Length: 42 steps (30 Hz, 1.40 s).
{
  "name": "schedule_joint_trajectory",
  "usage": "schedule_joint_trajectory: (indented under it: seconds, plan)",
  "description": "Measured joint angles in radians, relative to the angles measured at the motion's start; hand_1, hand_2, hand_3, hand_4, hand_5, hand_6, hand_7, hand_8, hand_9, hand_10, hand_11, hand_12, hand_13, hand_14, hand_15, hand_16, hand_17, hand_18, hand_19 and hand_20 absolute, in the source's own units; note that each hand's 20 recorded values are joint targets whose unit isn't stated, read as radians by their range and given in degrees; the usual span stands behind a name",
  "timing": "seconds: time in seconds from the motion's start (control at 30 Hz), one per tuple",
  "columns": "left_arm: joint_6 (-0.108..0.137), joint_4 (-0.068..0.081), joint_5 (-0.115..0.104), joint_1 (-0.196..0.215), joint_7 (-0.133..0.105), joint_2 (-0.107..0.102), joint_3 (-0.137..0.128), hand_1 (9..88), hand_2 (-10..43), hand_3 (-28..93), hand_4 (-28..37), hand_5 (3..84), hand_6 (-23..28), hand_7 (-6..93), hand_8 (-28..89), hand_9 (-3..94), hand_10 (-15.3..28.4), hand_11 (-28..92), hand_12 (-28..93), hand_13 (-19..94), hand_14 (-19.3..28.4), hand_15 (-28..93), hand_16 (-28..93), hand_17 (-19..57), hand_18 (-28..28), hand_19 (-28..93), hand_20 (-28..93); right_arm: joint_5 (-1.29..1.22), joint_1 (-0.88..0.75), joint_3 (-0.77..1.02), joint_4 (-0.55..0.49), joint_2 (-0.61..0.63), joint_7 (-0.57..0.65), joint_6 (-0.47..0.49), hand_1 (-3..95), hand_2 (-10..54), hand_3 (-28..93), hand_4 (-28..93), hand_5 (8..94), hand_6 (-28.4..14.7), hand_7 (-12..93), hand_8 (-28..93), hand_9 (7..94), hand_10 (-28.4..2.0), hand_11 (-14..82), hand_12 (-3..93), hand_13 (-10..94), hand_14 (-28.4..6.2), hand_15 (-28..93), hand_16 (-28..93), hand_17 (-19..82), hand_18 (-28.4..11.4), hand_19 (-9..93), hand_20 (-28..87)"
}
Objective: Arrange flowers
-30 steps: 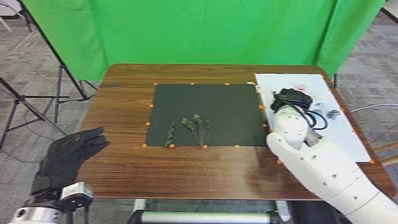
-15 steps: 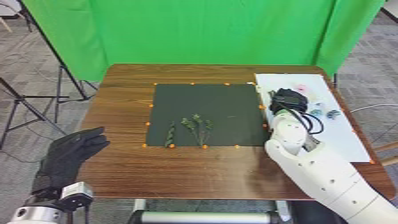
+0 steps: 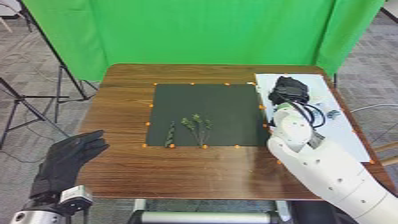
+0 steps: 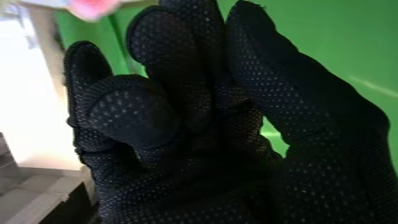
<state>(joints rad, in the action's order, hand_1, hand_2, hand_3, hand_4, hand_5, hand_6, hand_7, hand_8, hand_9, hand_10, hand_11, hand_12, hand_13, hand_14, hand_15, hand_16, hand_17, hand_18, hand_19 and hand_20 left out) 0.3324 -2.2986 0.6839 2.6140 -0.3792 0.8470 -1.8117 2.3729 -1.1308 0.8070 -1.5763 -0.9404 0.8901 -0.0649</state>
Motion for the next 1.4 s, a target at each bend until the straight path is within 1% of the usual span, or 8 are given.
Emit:
schedule_joint_trajectory:
  seconds: [0.1, 0.13, 0.23, 0.3, 0.37, 0.47, 0.53, 1.4]
  plan:
    - [0.004, -0.002, -0.002, 0.008, -0.003, 0.000, -0.002, 27.5, 7.0, 80, -19.6, 51.2, 16.1, 17.8, -10, 41.9, 23.4, 43, 10, 28, 28.0, 63, -13, -9.5, 20.8, 58, 17, 0.001, 0.003, -0.002, -0.027, 0.005, -0.009, -0.008, 48.5, -6.7, 81, -28, 83.9, -4.5, 26, 19, 81.2, -13.7, 42.4, 34.1, 79, -9.9, 70, 25, 36, -24.7, 93, -7]
    - [0.005, -0.002, -0.003, 0.009, -0.004, 0.000, -0.002, 27.5, 7.0, 80, -19.6, 51.2, 16.1, 17.8, -10, 41.9, 23.4, 43, 10, 28, 28.0, 63, -13, -9.5, 20.8, 58, 17, 0.004, 0.006, -0.005, -0.027, 0.005, -0.012, -0.009, 44.7, -5.3, 81, -27, 81.9, -5.0, 26, 18, 78.6, -16.0, 44.3, 30.3, 77, -11.4, 70, 24, 35, -25.6, 92, -7]
    - [0.006, -0.002, -0.004, 0.008, -0.004, -0.002, -0.001, 27.5, 7.0, 80, -19.7, 51.3, 16.1, 17.7, -10, 42.0, 23.4, 43, 10, 28, 28.1, 63, -13, -9.4, 20.8, 58, 17, 0.015, 0.013, -0.009, -0.026, 0.003, -0.013, 0.014, 30.4, 0.1, 81, -23, 73.5, -10.2, 26, -6, 68.0, -22.7, 46.2, 24.5, 66, -17.2, 74, 22, 30, -28.1, 90, -10]
    - [0.006, -0.002, -0.005, 0.008, -0.004, -0.004, 0.000, 27.5, 7.0, 81, -19.7, 51.2, 16.1, 17.9, -9, 42.0, 23.4, 43, 10, 28, 28.0, 63, -13, -9.5, 20.8, 58, 17, 0.010, 0.014, 0.004, -0.026, -0.002, -0.010, 0.090, 28.2, 0.7, 78, -22, 68.7, -14.0, 23, -7, 61.6, -26.2, 45.9, 23.5, 61, -19.9, 76, 20, 28, -28.3, 89, -12]
    - [0.007, -0.002, -0.006, 0.006, -0.005, -0.007, 0.001, 27.5, 7.0, 81, -19.7, 51.2, 16.1, 17.8, -10, 41.9, 23.5, 43, 10, 28, 28.0, 63, -13, -9.5, 20.8, 58, 17, -0.012, 0.012, 0.032, -0.026, -0.012, -0.005, 0.203, 27.3, 0.6, 77, -23, 65.2, -17.1, 19, -6, 57.3, -28.0, 45.8, 23.2, 57, -21.7, 77, 18, 27, -28.4, 89, -14]
    - [0.007, -0.002, -0.007, 0.004, -0.005, -0.009, 0.003, 27.4, 7.0, 81, -19.7, 51.3, 16.1, 17.8, -10, 41.9, 23.4, 43, 10, 28, 28.0, 63, -13, -9.5, 20.9, 58, 17, -0.057, 0.008, 0.074, -0.022, -0.028, 0.011, 0.351, 26.8, 0.2, 77, -23, 63.4, -18.8, 17, -5, 54.7, -28.3, 45.0, 23.2, 54, -22.8, 78, 17, 27, -28.4, 90, -16]
    - [0.007, -0.001, -0.007, 0.001, -0.005, -0.010, 0.004, 27.4, 7.0, 81, -19.7, 51.3, 16.2, 17.8, -10, 41.9, 23.5, 43, 10, 28, 28.0, 63, -13, -9.5, 20.9, 58, 17, -0.075, 0.009, 0.081, -0.010, -0.033, 0.028, 0.384, 26.8, 0.1, 76, -23, 63.2, -19.0, 17, -5, 54.3, -28.3, 45.0, 23.2, 54, -23.0, 78, 17, 27, -28.4, 90, -17]
    - [-0.013, 0.011, 0.006, -0.057, 0.031, 0.001, 0.016, 27.4, 6.9, 81, -19.7, 51.2, 16.0, 17.9, -10, 41.9, 23.5, 43, 10, 28, 28.0, 63, -13, -9.5, 20.8, 58, 17, 0.025, 0.000, 0.047, 0.092, -0.083, 0.032, 0.325, 29.7, -2.1, 76, -24, 67.5, -15.0, 23, -6, 57.0, -27.2, 50.7, 23.5, 58, -20.1, 78, 17, 29, -28.4, 91, -19]
